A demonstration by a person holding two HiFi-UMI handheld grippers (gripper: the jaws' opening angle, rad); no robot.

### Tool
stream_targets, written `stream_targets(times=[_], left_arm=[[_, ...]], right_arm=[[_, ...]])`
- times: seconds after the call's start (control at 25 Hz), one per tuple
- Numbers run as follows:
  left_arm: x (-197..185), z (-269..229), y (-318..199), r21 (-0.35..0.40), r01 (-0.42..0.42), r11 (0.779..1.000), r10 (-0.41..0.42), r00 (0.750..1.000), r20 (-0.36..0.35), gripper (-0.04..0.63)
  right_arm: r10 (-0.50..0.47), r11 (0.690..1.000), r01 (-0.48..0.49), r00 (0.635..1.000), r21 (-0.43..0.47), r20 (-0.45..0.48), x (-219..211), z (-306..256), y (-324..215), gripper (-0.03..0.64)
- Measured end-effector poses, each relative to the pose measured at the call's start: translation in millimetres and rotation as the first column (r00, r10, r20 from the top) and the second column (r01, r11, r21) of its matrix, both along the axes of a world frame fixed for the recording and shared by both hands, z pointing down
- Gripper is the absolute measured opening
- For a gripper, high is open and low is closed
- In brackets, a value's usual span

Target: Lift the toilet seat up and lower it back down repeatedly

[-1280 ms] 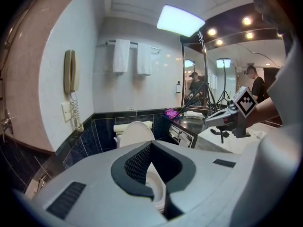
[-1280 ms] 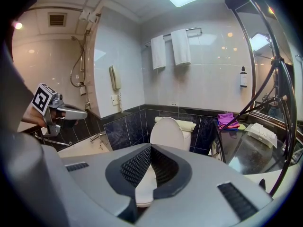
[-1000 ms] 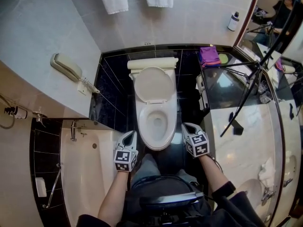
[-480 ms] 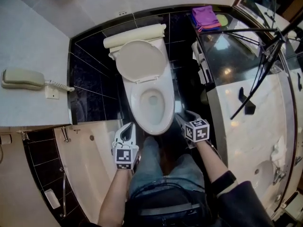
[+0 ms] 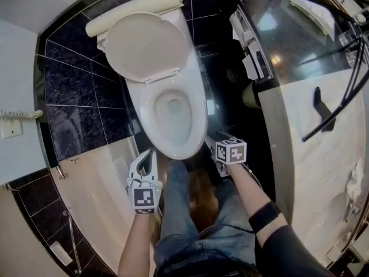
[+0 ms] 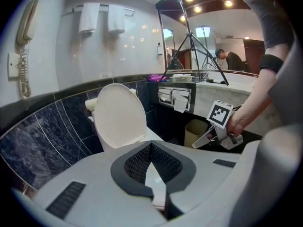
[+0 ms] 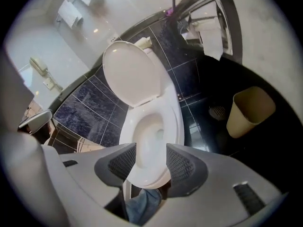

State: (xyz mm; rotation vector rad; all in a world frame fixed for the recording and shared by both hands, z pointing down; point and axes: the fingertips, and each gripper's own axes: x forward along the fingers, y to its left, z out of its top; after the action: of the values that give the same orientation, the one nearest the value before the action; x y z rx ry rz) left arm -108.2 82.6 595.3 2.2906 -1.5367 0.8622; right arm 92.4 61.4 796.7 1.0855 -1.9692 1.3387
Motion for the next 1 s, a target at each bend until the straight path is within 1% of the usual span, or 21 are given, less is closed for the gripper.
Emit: stream_targets(times=[0.04, 0.16, 0.2, 0.28, 0.4, 0.52, 0.72, 0.84, 1.0], left_arm=[[0.3, 10.0, 1.1, -0.006, 0.012, 1.0, -0.012, 1.0, -0.007, 0.0], [0.0, 37.4, 5.8, -0.018, 0.011, 1.0, -0.011, 1.0, 0.0, 0.0], [0.0, 44.0, 6.2, -0.022, 0.028, 0.999, -0.028, 1.0, -0.006, 0.0], [-0.3, 56.0, 6.4, -0.03, 0.053, 0.998, -0.053, 0.998, -0.013, 0.0], [-2.2, 72.7, 4.5, -0.04, 0.061, 0.997, -0.061, 0.998, -0.006, 0.0], [-4.9, 85.9, 1.2, -0.052, 0.073, 0.996, -0.074, 0.997, -0.008, 0.0], [-7.5, 104.9, -0.4, -0.076, 0.079, 0.994, -0.08, 0.997, -0.008, 0.0], [-11.9, 111.6, 0.7, -0.093, 0.083, 0.992, -0.084, 0.996, -0.005, 0.0], [-17.3, 116.2, 1.0, -0.1, 0.089, 0.991, -0.09, 0.996, -0.006, 0.0]], right_arm=[[0.02, 1.0, -0.019, 1.0, -0.023, 0.011, 0.3, 15.2, 2.1, 0.219], [0.091, 0.993, -0.087, 0.994, -0.08, 0.052, 1.3, 53.9, 3.4, 0.219], [0.112, 0.99, -0.105, 0.992, -0.093, 0.066, 1.3, 64.9, 2.1, 0.219], [0.141, 0.984, -0.13, 0.986, -0.12, 0.091, 0.8, 87.0, 1.4, 0.218], [0.18, 0.975, -0.159, 0.975, -0.156, 0.129, -2.5, 113.4, -1.2, 0.218], [0.208, 0.967, -0.178, 0.965, -0.182, 0.161, -9.2, 130.9, -7.4, 0.218], [0.212, 0.961, -0.171, 0.961, -0.219, 0.177, -18.9, 155.0, -9.0, 0.213], [0.223, 0.955, -0.177, 0.958, -0.239, 0.178, -24.7, 160.2, -8.5, 0.15], [0.26, 0.943, -0.204, 0.945, -0.261, 0.199, -22.8, 161.2, -8.2, 0.144]])
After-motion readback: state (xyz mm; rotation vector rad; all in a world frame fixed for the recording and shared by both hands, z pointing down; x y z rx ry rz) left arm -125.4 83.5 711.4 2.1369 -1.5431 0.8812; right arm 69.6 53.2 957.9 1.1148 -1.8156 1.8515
